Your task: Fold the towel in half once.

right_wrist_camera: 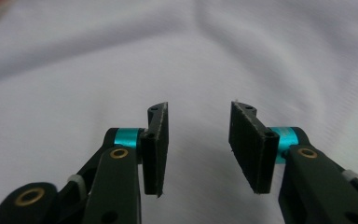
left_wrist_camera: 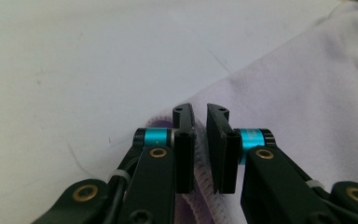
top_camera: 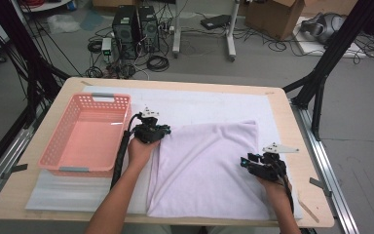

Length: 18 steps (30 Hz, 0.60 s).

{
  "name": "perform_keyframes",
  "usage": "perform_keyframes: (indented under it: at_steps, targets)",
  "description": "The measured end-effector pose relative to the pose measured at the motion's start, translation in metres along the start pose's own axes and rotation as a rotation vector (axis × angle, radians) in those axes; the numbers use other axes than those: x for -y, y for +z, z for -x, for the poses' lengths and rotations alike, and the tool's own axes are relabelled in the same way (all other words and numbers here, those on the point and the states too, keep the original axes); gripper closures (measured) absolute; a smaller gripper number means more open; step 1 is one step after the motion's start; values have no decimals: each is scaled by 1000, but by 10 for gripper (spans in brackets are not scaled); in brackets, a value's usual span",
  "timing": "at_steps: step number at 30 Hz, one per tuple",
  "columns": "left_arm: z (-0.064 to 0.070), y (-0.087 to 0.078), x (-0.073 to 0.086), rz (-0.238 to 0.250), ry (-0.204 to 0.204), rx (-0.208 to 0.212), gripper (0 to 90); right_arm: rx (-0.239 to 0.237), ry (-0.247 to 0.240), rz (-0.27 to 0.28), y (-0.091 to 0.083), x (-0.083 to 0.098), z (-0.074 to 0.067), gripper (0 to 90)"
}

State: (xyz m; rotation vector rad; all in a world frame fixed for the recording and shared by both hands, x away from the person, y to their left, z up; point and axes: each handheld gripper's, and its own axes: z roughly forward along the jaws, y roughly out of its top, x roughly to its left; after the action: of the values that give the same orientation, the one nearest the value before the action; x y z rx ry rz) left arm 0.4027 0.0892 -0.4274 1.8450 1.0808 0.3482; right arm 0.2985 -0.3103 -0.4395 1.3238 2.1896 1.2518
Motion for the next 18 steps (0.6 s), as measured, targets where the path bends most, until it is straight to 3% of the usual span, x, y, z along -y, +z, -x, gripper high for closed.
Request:
perform_keyframes:
  at_steps: [2, 5, 7, 9, 11, 12, 15, 18]
  targets:
    - [0, -1, 0, -1, 3, 4, 809, -51, -27, 18, 3, -6, -12, 526]
    - [-1, -1, 1, -2, -13, 12, 809, -110, -67, -35, 18, -14, -30, 530]
    - [-2, -2, 3, 0, -24, 14, 808, -110, -102, -95, 30, -15, -37, 560]
    - [-3, -2, 4, -2, -25, 16, 806, -71, -135, -137, 39, -13, -42, 668]
    - [-4, -3, 5, 1, -31, 22, 798, -37, -155, -132, 38, -13, -43, 855]
    - [-4, -3, 6, 4, -37, 24, 782, -39, -166, -130, 36, -13, -43, 870]
    - [-5, -7, 7, 14, -70, 16, 595, -37, -203, -116, 28, -11, -47, 876]
    - [-4, -13, 6, 38, -64, 0, 486, -70, -207, -102, 12, -4, -46, 874]
